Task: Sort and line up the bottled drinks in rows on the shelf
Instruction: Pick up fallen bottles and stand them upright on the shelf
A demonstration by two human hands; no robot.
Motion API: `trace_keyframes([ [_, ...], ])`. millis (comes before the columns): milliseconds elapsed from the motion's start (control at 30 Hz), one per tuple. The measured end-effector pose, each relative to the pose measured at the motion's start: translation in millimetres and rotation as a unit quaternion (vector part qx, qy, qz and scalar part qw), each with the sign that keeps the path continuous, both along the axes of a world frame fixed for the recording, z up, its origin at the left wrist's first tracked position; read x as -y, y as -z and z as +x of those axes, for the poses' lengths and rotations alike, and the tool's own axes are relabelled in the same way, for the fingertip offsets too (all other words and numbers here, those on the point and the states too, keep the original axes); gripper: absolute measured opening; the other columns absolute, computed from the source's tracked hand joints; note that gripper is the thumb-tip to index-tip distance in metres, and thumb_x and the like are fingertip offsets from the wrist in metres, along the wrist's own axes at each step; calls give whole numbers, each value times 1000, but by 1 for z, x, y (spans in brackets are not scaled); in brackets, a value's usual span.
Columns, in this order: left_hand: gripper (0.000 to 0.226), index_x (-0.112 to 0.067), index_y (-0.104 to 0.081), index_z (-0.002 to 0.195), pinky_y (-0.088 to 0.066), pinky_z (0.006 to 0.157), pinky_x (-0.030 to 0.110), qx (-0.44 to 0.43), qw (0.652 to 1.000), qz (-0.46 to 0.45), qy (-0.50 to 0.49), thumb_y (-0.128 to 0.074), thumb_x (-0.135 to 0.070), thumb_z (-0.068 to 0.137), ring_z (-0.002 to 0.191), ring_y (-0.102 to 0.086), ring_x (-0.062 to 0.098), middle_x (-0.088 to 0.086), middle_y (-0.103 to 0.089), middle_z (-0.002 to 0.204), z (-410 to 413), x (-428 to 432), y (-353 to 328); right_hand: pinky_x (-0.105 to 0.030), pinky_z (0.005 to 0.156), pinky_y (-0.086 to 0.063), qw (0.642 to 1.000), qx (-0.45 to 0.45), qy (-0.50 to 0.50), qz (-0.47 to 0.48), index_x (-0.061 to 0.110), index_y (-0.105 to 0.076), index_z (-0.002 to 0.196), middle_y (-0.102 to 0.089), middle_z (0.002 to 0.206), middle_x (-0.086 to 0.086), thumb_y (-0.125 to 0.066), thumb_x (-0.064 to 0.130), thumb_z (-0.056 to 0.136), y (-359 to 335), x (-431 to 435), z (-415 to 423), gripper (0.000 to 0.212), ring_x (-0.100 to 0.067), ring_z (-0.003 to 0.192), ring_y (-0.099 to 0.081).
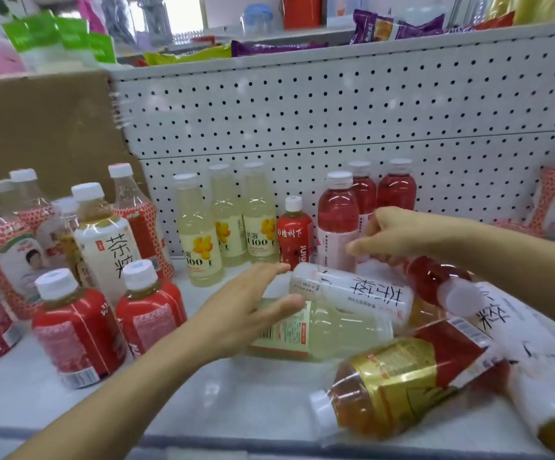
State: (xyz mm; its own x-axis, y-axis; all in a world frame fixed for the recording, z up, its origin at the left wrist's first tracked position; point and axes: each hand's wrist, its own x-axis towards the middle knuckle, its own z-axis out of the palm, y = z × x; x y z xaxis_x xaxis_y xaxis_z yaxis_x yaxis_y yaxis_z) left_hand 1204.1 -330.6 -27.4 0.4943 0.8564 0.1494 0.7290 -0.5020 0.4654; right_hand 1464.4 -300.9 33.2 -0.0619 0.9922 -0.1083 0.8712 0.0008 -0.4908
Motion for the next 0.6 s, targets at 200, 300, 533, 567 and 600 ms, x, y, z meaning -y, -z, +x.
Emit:
trace_keyframes([
  [200, 84, -45, -35, 145, -46, 97, 31, -196, 975, 89, 44, -72, -66, 72, 114, -53, 8, -17, -57, 130, 0, 2, 0, -27, 77, -55, 968, 228, -81, -68, 20, -60, 114, -67, 104, 4, -69, 39, 86, 11, 37, -18, 35, -13, 90, -65],
  [300, 75, -44, -38, 139, -49, 89, 30, -212, 970, 117, 36, -71, -58, 74, 106, -53, 8, -16, -57, 120, 0, 3, 3, -32, 85, -56, 963, 241, -88, -80, 19, -57, 120, -66, 109, 3, -70, 38, 85, 8, 34, -20, 42, -14, 94, -65],
  [533, 59, -39, -50, 121, -52, 87, 35, -82, 994, 76, 5, -79, -49, 71, 99, -56, 7, -15, -58, 110, -10, 5, 8, -36, 93, -53, 955, 245, -118, -119, 27, -48, 128, -60, 117, 5, -79, 32, 79, -1, 27, -11, 58, -17, 104, -61],
  [567, 56, -37, -52, 118, -54, 85, 36, -24, 998, 56, -4, -82, -41, 70, 96, -58, 5, -14, -59, 107, -11, 5, 8, -37, 93, -53, 954, 245, -120, -123, 29, -49, 125, -61, 116, 6, -80, 33, 77, 0, 26, -10, 58, -17, 103, -62],
  [600, 56, -34, -53, 116, -57, 81, 36, 42, 998, 34, -14, -85, -33, 70, 93, -61, 5, -13, -61, 105, -10, 5, 7, -36, 92, -54, 952, 252, -120, -127, 29, -49, 125, -62, 114, 7, -82, 36, 75, 3, 27, -12, 60, -16, 102, -63],
])
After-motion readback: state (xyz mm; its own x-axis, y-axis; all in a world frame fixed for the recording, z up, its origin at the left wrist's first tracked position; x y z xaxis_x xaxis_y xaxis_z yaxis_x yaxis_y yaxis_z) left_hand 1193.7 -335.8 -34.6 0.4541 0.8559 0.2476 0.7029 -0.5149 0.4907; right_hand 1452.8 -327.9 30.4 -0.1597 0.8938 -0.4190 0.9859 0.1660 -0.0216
